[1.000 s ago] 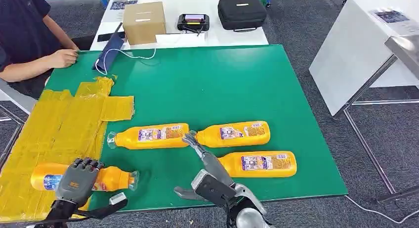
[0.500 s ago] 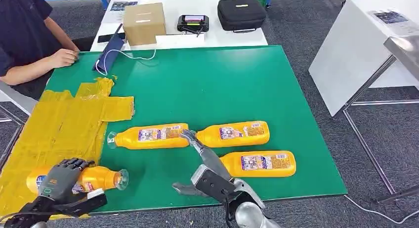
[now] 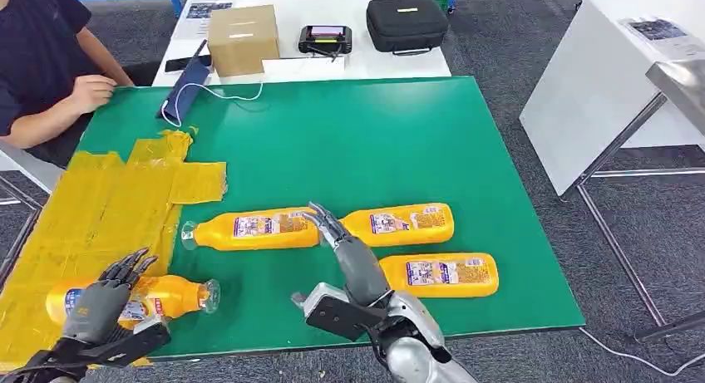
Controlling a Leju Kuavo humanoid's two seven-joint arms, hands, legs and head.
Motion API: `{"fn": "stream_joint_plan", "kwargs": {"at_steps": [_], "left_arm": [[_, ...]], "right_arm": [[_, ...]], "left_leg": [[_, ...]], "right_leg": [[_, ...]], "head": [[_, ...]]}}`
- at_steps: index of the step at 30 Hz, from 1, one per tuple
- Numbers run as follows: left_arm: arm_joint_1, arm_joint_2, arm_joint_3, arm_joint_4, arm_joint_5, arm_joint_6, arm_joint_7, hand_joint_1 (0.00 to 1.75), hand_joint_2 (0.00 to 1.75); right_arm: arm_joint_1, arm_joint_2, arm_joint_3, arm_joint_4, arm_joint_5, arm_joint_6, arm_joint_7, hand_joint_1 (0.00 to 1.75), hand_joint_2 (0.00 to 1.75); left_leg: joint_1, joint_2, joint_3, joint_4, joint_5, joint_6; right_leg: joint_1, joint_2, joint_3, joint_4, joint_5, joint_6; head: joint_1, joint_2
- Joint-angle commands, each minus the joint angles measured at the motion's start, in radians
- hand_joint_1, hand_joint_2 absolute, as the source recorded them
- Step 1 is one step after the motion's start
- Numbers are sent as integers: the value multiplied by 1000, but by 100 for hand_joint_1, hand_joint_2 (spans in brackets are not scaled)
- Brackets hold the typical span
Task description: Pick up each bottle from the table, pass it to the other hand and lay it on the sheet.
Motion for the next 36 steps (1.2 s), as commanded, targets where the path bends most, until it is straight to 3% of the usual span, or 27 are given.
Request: {"fn": "stream_joint_plan", "kwargs": {"at_steps": [1, 10, 11, 14, 21, 28, 32, 36], "left_arm": [[-62, -290, 81, -1, 240, -10, -126, 0, 0], [-58, -284, 90, 1, 243, -12, -126, 0, 0], [-59, -325, 126, -11, 323, -24, -163, 0, 0], [-79, -382, 152, -26, 412, -39, -207, 0, 0], [-133, -447, 172, -49, 703, -134, -260, 0, 0], [-64, -531, 130, -222, 1029, -211, -209, 0, 0], [-25, -549, 100, -260, 1080, -214, -203, 0, 0], [-23, -547, 97, -259, 1094, -219, -205, 0, 0]], "right_arm": [[-197, 1, 49, 165, 258, -52, 67, 0, 175], [-192, 3, 49, 170, 260, -51, 65, 0, 175], [-213, -2, 62, 187, 276, -18, 85, 0, 175], [-271, 13, 76, 282, 268, 46, 88, 0, 175], [-416, 82, 101, 565, 158, 146, 57, 0, 175], [-573, 161, 113, 848, 78, 194, 97, 0, 175], [-620, 210, 123, 912, 75, 206, 114, 0, 175], [-622, 216, 131, 921, 75, 210, 114, 0, 175]], "left_leg": [[-1, -3, 1, -1, 1, 0], [0, -3, 2, 0, 0, -1], [0, -2, 1, 0, 0, 0], [0, -2, 0, 0, 1, 0], [0, -2, -2, 1, 1, 0], [0, 0, -2, 1, 1, 1], [0, 2, -2, 2, 0, 1], [0, -2, -2, 2, 1, 1]], "right_leg": [[-1, 4, 2, -1, 1, 0], [0, 7, 2, -1, 0, -1], [0, 5, 1, -1, 1, 0], [0, 6, -1, 0, 1, 0], [0, 7, -2, 0, 2, 0], [-1, 6, -2, 1, 2, 1], [0, 11, -2, 2, 1, 1], [0, 7, -1, 1, 1, 0]], "head": [[0, 0], [0, 0], [0, 0], [0, 0], [0, 0], [0, 0], [0, 0], [0, 0]]}}
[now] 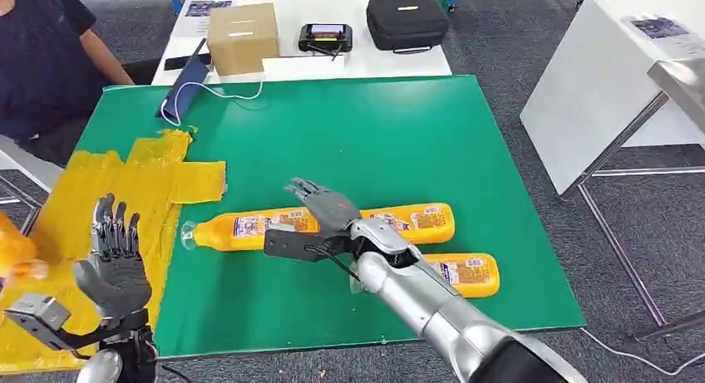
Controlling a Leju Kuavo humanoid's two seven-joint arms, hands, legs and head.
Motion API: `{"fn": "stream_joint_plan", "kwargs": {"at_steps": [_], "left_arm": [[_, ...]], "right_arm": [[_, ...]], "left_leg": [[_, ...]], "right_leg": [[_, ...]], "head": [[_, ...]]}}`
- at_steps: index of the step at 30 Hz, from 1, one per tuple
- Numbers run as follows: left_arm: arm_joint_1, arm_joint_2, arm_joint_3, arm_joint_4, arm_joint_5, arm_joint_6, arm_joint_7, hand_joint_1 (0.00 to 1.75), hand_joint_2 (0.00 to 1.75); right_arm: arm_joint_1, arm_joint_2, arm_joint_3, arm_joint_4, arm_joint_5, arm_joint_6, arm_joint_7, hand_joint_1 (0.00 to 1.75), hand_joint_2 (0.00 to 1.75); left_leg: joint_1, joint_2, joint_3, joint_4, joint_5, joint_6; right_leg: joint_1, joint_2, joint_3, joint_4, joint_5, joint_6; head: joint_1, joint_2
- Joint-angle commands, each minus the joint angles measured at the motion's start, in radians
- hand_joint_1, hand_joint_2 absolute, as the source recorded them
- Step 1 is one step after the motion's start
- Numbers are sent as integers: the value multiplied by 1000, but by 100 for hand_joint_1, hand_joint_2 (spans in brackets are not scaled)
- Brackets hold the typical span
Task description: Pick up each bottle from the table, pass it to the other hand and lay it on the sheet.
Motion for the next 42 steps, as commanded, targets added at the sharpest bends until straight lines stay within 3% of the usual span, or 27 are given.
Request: {"fn": "stream_joint_plan", "kwargs": {"at_steps": [1, 13, 20, 29, 30, 31, 33, 34, 37, 38, 42], "left_arm": [[28, -48, -41, -49, 24, -12, 10, 0, 0], [-23, -16, -124, -38, 39, -22, 12, 0, 0], [-40, -3, -154, -44, 45, -31, 14, 0, 0], [-39, 0, -158, -52, 50, -28, 9, 0, 0], [-27, -4, -150, -65, 47, -19, 5, 0, 0], [-6, -6, -139, -85, 43, -13, 1, 0, 0], [73, -30, -96, -166, 26, 16, -23, 0, 0], [113, -39, -79, -203, 26, 16, -31, 0, 0], [187, -81, -26, -265, 16, 21, -65, 0, 0], [211, -97, -6, -281, 12, 8, -74, 0, 0], [222, -114, 9, -289, 9, -3, -79, 0, 0]], "right_arm": [[-131, 69, 62, 239, -3, 19, 16, 0, 175], [-192, 154, 123, 419, 21, 94, 77, 0, 175], [-207, 154, 175, 460, 37, 125, 132, 0, 175], [-213, 154, 197, 465, 47, 94, 151, 0, 175], [-215, 154, 221, 457, 81, 29, 182, 0, 175], [-214, 154, 220, 434, 94, -56, 195, 0, 175], [-162, 135, 193, 300, 173, -389, 156, 0, 175], [-113, 109, 170, 191, 205, -447, 140, 0, 175], [119, -24, 120, -301, 328, -450, 124, 0, 175], [218, -68, 105, -463, 356, -418, 113, 0, 175], [284, -105, 110, -539, 372, -376, 97, 0, 175]], "left_leg": [[1, -2, 2, 0, -1, -1], [0, -3, 0, 0, 0, -1], [1, -5, 1, 0, 0, -1], [1, -4, 1, 0, 0, -1], [1, -4, 1, 1, -1, -1], [0, -3, 1, 0, 0, -1], [1, -1, 0, 1, -1, -1], [1, -1, 2, 1, -2, -1], [2, 1, 4, 1, -4, -1], [2, 0, 2, -1, -2, -1], [2, -7, 4, -1, -4, -1]], "right_leg": [[0, 5, 1, 0, -1, -1], [0, 3, 0, 0, -1, -1], [0, 4, 1, 1, -1, -2], [0, 3, 1, 0, -1, -1], [0, 5, 1, 1, -1, -2], [0, 4, 0, 0, -1, -1], [0, 5, 0, 1, -1, -1], [0, 9, 1, 1, -1, -2], [1, 12, 3, -1, -2, -2], [2, 6, 2, -2, 0, -1], [1, 1, 5, -3, -4, -2]], "head": [[0, 0], [0, 0], [0, 0], [0, 0], [0, 0], [0, 0], [0, 0], [0, 0], [0, 0], [-1, 0], [0, 0]]}}
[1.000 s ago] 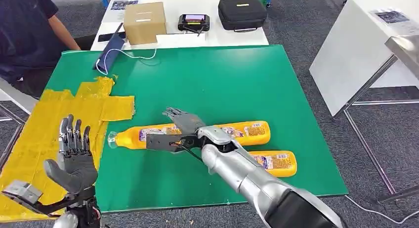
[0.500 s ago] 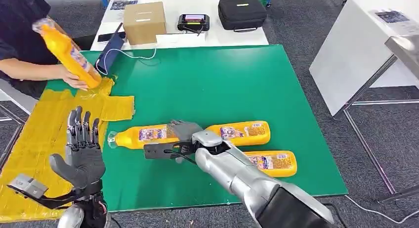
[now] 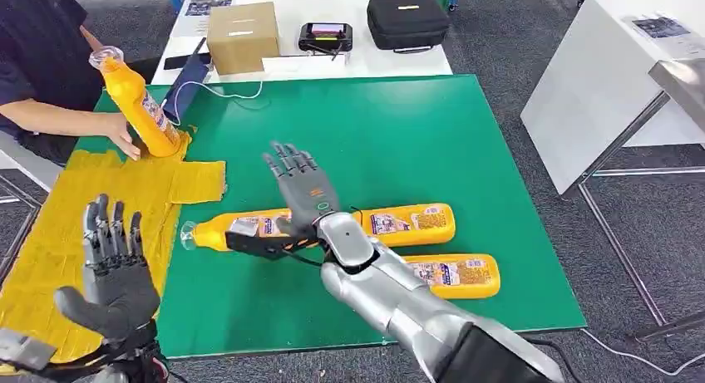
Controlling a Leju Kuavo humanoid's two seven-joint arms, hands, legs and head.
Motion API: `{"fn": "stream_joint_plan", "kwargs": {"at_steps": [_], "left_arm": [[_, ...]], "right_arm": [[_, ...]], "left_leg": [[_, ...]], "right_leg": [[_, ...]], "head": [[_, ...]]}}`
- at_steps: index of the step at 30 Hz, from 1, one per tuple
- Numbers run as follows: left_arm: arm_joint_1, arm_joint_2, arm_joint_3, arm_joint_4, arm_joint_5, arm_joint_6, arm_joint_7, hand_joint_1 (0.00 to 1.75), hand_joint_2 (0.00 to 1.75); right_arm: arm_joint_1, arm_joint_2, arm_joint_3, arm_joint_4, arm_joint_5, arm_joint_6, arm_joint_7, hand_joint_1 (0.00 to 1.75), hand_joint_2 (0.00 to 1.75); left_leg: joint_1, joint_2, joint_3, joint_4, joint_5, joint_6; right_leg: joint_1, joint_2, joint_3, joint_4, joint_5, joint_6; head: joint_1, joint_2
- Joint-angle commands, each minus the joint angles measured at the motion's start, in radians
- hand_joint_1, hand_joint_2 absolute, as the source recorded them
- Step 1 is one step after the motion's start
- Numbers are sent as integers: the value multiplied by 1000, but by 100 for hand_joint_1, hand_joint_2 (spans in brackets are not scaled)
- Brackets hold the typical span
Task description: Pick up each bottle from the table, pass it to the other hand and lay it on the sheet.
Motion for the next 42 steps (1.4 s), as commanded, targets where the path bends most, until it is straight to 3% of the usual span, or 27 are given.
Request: {"fn": "stream_joint_plan", "kwargs": {"at_steps": [1, 5, 9, 12, 14, 17, 21, 31, 39, 42], "left_arm": [[94, -79, 110, -87, -11, -20, -19, 0, 0], [121, -121, 151, -101, -19, -34, -28, 0, 0], [121, -121, 151, -101, -19, -34, -28, 0, 0], [128, -140, 181, -101, -15, -58, -31, 0, 0], [119, -142, 187, -101, -15, -61, -24, 0, 0], [116, -139, 186, -112, 1, -56, -8, 0, 0], [124, -147, 201, -113, 13, -59, -8, 0, 0], [111, -161, 225, -79, 44, -87, -2, 0, 0], [103, -155, 250, -66, 62, -102, 3, 0, 0], [116, -158, 326, -51, 85, -122, -9, 0, 0]], "right_arm": [[305, -207, -36, -612, 58, 75, -47, 0, 175], [497, -306, -70, -735, 100, 128, -66, 0, 175], [497, -306, -70, -735, 100, 128, -66, 0, 175], [628, -384, -146, -766, 96, 187, -54, 0, 175], [651, -402, -162, -770, 104, 189, -51, 0, 175], [724, -431, -230, -803, 124, 201, -7, 0, 175], [778, -475, -275, -829, 142, 186, 36, 0, 175], [801, -514, -409, -826, 133, 175, 92, 0, 175], [766, -477, -444, -776, 125, 189, 69, 0, 175], [710, -429, -443, -726, 130, 195, 38, 0, 175]], "left_leg": [[1, -5, 1, 0, -2, -1], [2, -10, 1, -1, -2, -1], [1, -8, 1, 0, -2, -1], [1, -6, 0, 0, -3, -1], [1, -9, 1, -2, -1, -1], [1, -16, 4, 0, -3, -1], [1, -11, 1, -1, -3, -1], [0, -7, 0, -1, -2, 0], [0, -6, 2, -1, -2, -1], [0, -4, 3, -2, -3, -1]], "right_leg": [[0, 1, 2, -1, -2, -1], [1, 1, 5, -4, -2, -1], [0, 2, 3, -2, -2, -1], [0, 7, 2, -1, -2, -2], [0, -1, 4, -4, -1, -1], [0, -1, 8, -3, -5, -2], [-1, 1, 5, -3, -2, -1], [-1, 2, 1, -2, -1, -1], [-1, 6, 3, -2, 0, -2], [-1, 8, 3, -3, 0, -2]], "head": [[0, 0], [0, 0], [0, 0], [0, 0], [0, 0], [0, 0], [0, 0], [0, 0], [0, 0], [0, 0]]}}
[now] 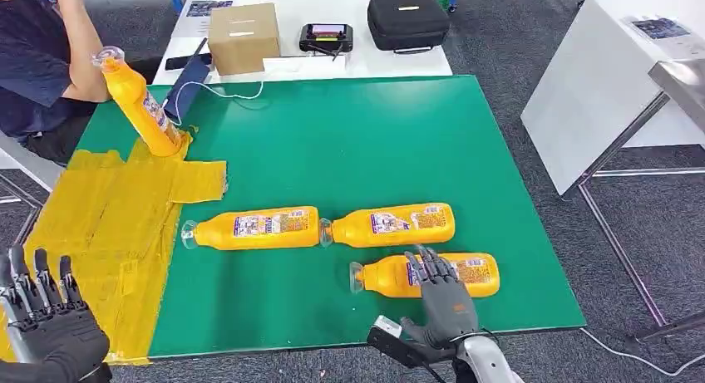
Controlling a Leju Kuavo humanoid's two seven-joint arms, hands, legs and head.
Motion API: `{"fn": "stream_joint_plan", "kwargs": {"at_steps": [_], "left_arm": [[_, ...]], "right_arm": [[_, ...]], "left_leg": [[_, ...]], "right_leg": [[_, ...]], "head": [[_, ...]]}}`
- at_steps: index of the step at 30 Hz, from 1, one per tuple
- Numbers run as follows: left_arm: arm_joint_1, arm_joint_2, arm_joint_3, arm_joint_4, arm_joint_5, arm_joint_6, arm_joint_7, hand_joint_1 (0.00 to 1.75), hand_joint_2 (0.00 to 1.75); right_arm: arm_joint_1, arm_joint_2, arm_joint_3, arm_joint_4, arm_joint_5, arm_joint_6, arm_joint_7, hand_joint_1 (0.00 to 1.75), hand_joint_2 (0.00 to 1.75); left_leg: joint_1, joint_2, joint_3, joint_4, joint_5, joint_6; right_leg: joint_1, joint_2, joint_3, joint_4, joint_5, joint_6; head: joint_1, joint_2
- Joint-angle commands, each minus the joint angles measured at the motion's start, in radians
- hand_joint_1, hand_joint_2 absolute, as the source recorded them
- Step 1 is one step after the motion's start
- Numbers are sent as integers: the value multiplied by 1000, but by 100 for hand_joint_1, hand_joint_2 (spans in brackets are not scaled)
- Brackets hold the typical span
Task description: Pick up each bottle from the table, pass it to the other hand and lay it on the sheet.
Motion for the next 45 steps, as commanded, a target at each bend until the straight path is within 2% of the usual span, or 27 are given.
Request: {"fn": "stream_joint_plan", "kwargs": {"at_steps": [1, 3, 4, 6, 7, 8, 11, 12, 18, 20, 23, 24, 27, 29, 30, 33, 34, 35, 45], "left_arm": [[-13, -16, 139, 78, 38, -48, -9, 0, 0], [-25, -42, 199, 91, 38, -100, 0, 0, 0], [-20, -43, 206, 94, 42, -102, -3, 0, 0], [-21, -44, 218, 102, 41, -122, -6, 0, 0], [-21, -44, 221, 101, 39, -123, -9, 0, 0], [-23, -44, 223, 102, 42, -127, -9, 0, 0], [-26, -44, 177, 94, 36, -95, 3, 0, 0], [-26, -44, 170, 92, 34, -89, 3, 0, 0], [-25, -44, 166, 90, 33, -85, 3, 0, 0], [-33, -44, 109, 86, 21, -76, 20, 0, 0], [-52, -34, 9, 89, -12, -9, 22, 0, 0], [-53, -24, -7, 90, -10, 8, 18, 0, 0], [-47, -3, -12, 87, 7, 27, 14, 0, 0], [-46, 0, -1, 86, 15, 22, 14, 0, 0], [-47, 0, 3, 87, 16, 18, 15, 0, 0], [-51, 0, 2, 94, 19, 2, 15, 0, 0], [-51, -2, 2, 94, 21, 0, 17, 0, 0], [-51, -2, -1, 94, 21, -2, 18, 0, 0], [-48, 1, -6, 92, 21, -6, 19, 0, 0]], "right_arm": [[-101, 80, -36, 113, -3, 6, -55, 0, 175], [-120, 106, -35, 121, -2, 3, -66, 0, 175], [-118, 105, -35, 121, -2, 4, -66, 0, 175], [-108, 103, -31, 118, 7, 6, -67, 0, 175], [-105, 103, -32, 119, 7, 7, -67, 0, 175], [-102, 99, -33, 120, 9, 10, -64, 0, 175], [-64, 58, -57, 82, 6, 6, -50, 0, 175], [-60, 54, -61, 78, 3, 7, -51, 0, 175], [-61, 56, -63, 76, 1, 8, -52, 0, 175], [-13, 8, -85, 31, -12, 5, -21, 0, 175], [80, -60, -138, -39, -47, -2, -7, 0, 175], [88, -67, -149, -40, -48, -1, -8, 0, 175], [65, -65, -165, -8, -52, 22, -8, 0, 175], [45, -67, -173, 14, -58, 41, -5, 0, 175], [35, -69, -180, 25, -61, 50, -3, 0, 175], [19, -73, -201, 56, -71, 69, -13, 0, 175], [13, -71, -202, 64, -57, 71, -14, 0, 175], [10, -67, -202, 70, -57, 74, -15, 0, 175], [-66, -44, -201, 96, -35, 81, -37, 0, 175]], "left_leg": [[0, 2, 3, -2, -1, -1], [1, 4, 7, -3, -2, -2], [1, 4, 3, -2, -1, -1], [1, 3, 6, -2, -2, -2], [1, 1, 4, -2, -1, -1], [1, -1, 5, -2, -1, -1], [1, -2, 6, -2, -1, -1], [0, -3, 2, -1, 0, 0], [0, -2, 3, -1, -1, -1], [1, -3, 5, -1, -1, -1], [0, -11, 2, 0, 0, 0], [1, -12, 3, 0, -1, 0], [0, -10, 4, 0, -1, 0], [0, -4, 4, 0, -2, 0], [0, -1, 2, -1, -1, 0], [0, -4, 4, 0, -2, -1], [0, -3, 3, -1, 0, -1], [0, -5, 4, -1, -1, -1], [0, 0, 5, -1, -1, 0]], "right_leg": [[0, 8, 2, -1, 0, -1], [0, 14, 4, -2, 0, -3], [0, 10, 2, -1, 1, -2], [0, 13, 4, -1, 0, -3], [0, 7, 3, -1, 0, -2], [0, 8, 5, -2, -1, -2], [0, 8, 5, -2, -1, -2], [0, 3, 3, -1, -1, -1], [-1, 5, 3, -1, -1, -1], [0, 7, 4, -1, -1, -2], [0, -4, 4, 0, -3, -1], [-1, -2, 5, 0, -3, -1], [-1, -1, 4, -1, -3, -1], [-1, 6, 4, -1, -1, -1], [-1, 4, 2, -1, 0, -1], [-1, 7, 5, 0, -1, -3], [-1, 3, 3, -1, 0, -1], [-1, 4, 4, -1, -1, -2], [-1, 8, 4, -1, 0, -1]], "head": [[0, 0], [0, 0], [0, 0], [0, 0], [0, 0], [0, 0], [0, 0], [0, 0], [0, 0], [0, 0], [0, 0], [-1, 0], [0, 0], [0, 0], [0, 0], [0, 0], [0, 0], [-1, 0], [0, 0]]}}
